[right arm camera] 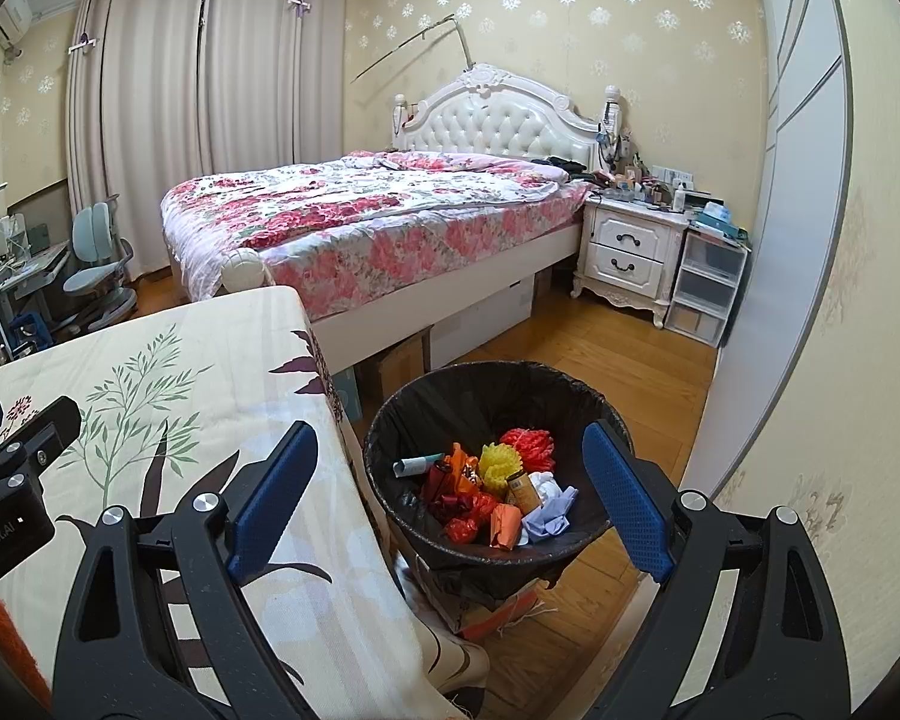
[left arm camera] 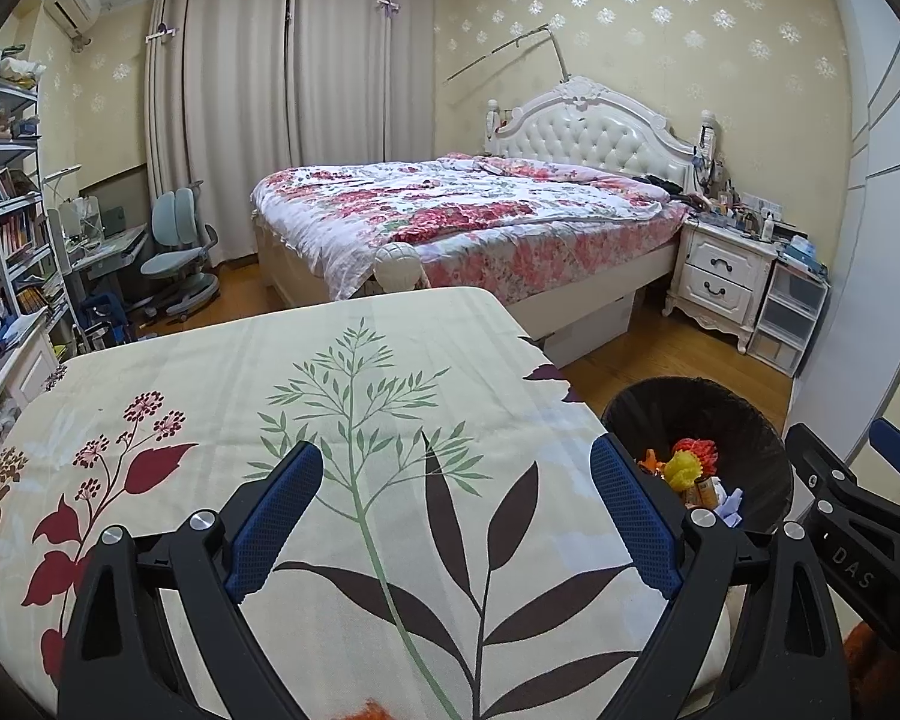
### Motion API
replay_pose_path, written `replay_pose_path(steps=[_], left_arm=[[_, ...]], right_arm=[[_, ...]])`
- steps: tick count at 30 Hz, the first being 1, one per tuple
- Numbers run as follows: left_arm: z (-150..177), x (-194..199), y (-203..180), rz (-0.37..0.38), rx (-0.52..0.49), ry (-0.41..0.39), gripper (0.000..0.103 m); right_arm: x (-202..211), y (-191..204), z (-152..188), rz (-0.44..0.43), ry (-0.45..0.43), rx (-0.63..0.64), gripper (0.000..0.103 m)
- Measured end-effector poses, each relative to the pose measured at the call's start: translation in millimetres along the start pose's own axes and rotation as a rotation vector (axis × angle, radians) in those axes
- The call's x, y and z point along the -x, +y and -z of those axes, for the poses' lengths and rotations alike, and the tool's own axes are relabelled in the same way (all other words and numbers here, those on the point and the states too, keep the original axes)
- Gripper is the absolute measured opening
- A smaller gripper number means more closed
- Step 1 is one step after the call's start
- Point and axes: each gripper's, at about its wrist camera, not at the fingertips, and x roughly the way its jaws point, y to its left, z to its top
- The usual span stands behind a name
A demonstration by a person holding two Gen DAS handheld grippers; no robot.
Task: Collect trash
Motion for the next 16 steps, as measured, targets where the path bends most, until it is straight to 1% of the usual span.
replay_pose_path(steps=[9, 12, 16], left_arm=[[0, 0, -2, 0.008, -0.012, -0.003, 0.090], [0, -2, 3, 0.009, 0.000, 0.005, 0.090], [-1, -11, 17, -0.010, 0.021, 0.027, 0.090]], right_arm=[[1, 2, 1, -0.006, 0.001, 0.003, 0.088], [-1, 4, 2, -0.010, 0.004, 0.006, 0.088], [-8, 14, 1, -0.028, 0.022, 0.017, 0.088]])
